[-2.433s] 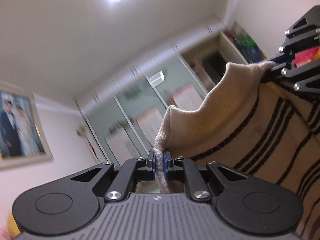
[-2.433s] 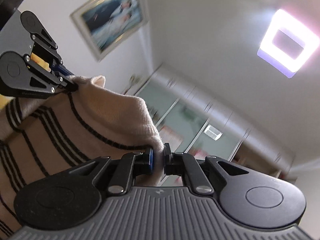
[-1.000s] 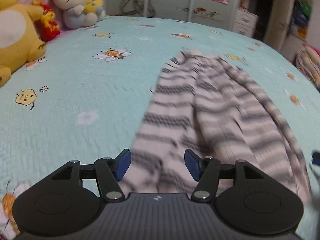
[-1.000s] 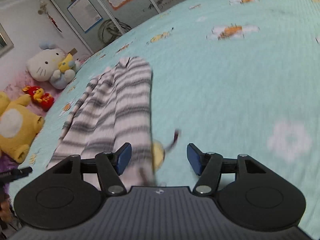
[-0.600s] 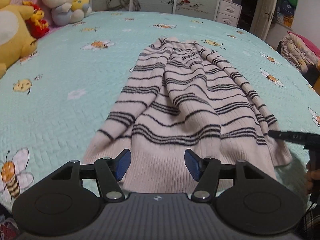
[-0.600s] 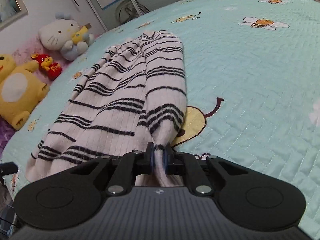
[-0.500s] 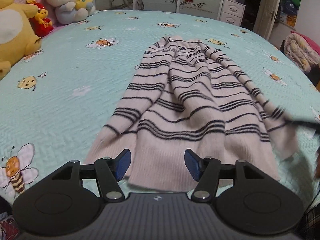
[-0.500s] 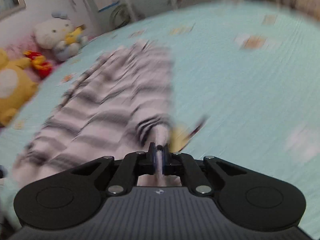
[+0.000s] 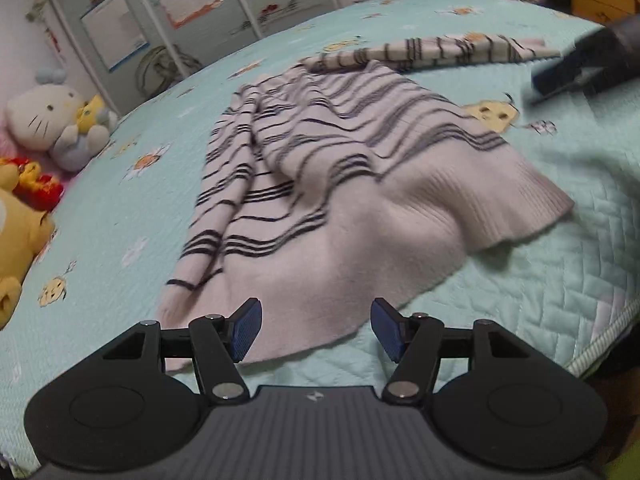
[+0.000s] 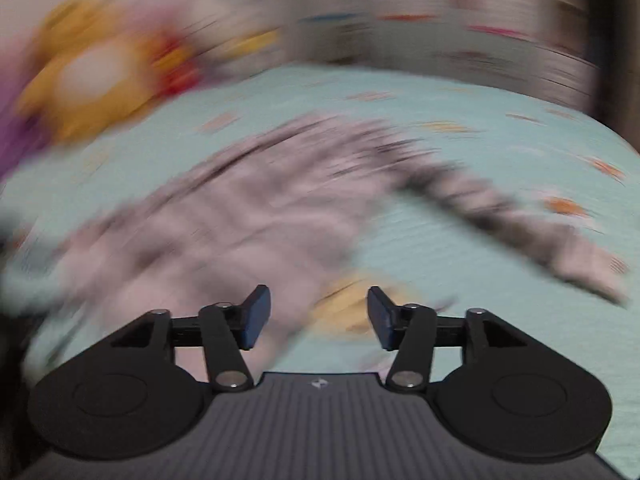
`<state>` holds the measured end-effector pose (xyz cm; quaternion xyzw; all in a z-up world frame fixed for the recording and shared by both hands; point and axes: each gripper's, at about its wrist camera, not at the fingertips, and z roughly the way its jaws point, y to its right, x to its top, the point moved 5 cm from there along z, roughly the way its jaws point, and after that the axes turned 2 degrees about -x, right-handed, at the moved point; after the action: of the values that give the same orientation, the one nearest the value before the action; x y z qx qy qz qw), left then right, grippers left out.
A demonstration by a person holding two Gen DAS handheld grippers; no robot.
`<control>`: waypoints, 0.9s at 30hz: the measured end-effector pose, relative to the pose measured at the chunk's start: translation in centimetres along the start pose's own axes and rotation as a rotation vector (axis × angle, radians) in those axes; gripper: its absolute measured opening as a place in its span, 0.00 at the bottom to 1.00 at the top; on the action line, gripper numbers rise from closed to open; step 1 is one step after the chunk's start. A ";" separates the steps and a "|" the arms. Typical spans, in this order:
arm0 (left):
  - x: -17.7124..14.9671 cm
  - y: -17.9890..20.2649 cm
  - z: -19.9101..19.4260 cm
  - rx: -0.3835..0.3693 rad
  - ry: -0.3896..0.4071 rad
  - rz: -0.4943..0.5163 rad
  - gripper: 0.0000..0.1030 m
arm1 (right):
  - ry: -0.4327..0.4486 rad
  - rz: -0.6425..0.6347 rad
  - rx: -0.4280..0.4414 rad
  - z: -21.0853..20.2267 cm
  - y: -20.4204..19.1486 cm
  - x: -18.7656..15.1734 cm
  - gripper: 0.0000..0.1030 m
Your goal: Fold clothes
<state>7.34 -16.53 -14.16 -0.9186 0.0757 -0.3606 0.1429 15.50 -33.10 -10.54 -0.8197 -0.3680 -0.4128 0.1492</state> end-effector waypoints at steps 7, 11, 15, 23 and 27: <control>-1.5 -1.3 0.7 0.016 -0.029 -0.052 0.62 | -0.008 -0.508 -0.022 1.0 -9.9 -4.0 0.72; -1.5 -5.1 0.5 0.033 -0.012 -0.243 0.63 | 0.004 -0.501 -0.100 2.4 -9.2 -3.3 0.70; -1.6 -11.0 2.3 0.144 -0.036 -0.423 0.63 | -0.030 -0.348 -0.107 3.7 -6.6 -3.0 0.45; -1.3 -15.2 8.0 0.070 -0.114 -0.490 0.39 | 0.007 0.005 -0.187 2.0 0.1 -0.1 0.11; 2.6 -22.5 6.3 0.221 -0.015 -0.591 0.08 | -0.018 0.050 -0.195 2.2 1.4 0.3 0.11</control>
<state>14.36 5.43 -9.76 -0.8823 -0.2353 -0.3858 0.1315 17.92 -32.73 -11.55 -0.8430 -0.3069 -0.4352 0.0756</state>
